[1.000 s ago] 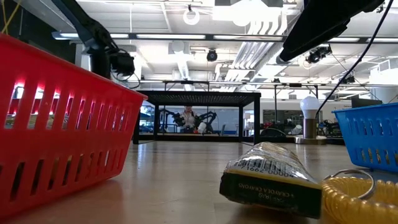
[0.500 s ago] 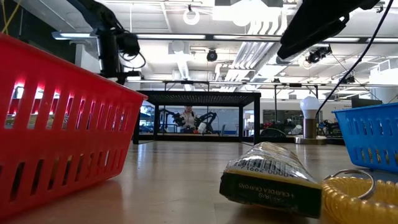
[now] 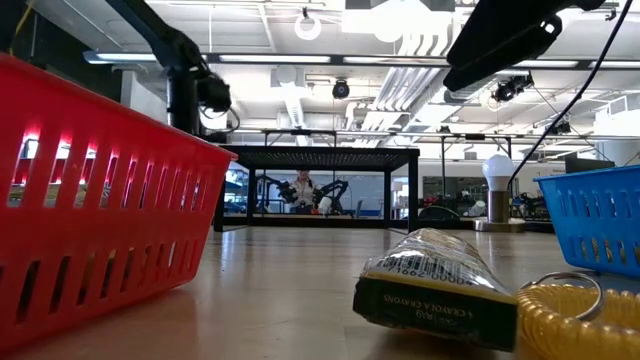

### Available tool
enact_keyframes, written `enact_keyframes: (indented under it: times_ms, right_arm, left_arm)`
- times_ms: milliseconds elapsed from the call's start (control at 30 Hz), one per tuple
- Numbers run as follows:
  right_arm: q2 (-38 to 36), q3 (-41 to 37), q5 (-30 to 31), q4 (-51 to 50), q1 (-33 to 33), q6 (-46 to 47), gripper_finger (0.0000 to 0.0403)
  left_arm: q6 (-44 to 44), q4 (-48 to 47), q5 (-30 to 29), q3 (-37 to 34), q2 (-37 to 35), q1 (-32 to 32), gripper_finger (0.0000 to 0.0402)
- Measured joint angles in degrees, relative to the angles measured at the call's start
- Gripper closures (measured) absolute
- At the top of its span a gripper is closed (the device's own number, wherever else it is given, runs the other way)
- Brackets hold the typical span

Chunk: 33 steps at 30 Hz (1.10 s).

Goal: Pick & Place Office Desk Supplies
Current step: Put the violet spring keychain into the blue bin

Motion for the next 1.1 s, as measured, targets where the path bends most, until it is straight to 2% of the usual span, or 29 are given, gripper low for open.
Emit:
enact_keyframes:
  times_ms: [300, 533, 867, 1100]
  right_arm:
    - [0.0, 0.0, -1.3, 0.2, 0.0, 0.4, 0.0195]
    - [0.0, 0.0, -1.2, 2.2, 0.0, 0.4, 0.0195]
    - [0.0, 0.0, -1.2, 2.4, 0.0, -1.1, 0.0195]
    - [0.0, 0.0, -1.4, 2.4, 0.0, -1.1, 0.0195]
  left_arm:
    - [2.4, -10.7, 1.6, 0.0, 0.3, 5.8, 0.0301]
    - [2.1, -11.6, -0.4, 0.0, 1.5, 4.6, 0.0301]
    - [8.9, -14.6, -4.5, 0.0, 2.8, 3.1, 0.0301]
    - [5.7, -17.7, -7.4, 0.0, 2.8, 1.7, 0.0301]
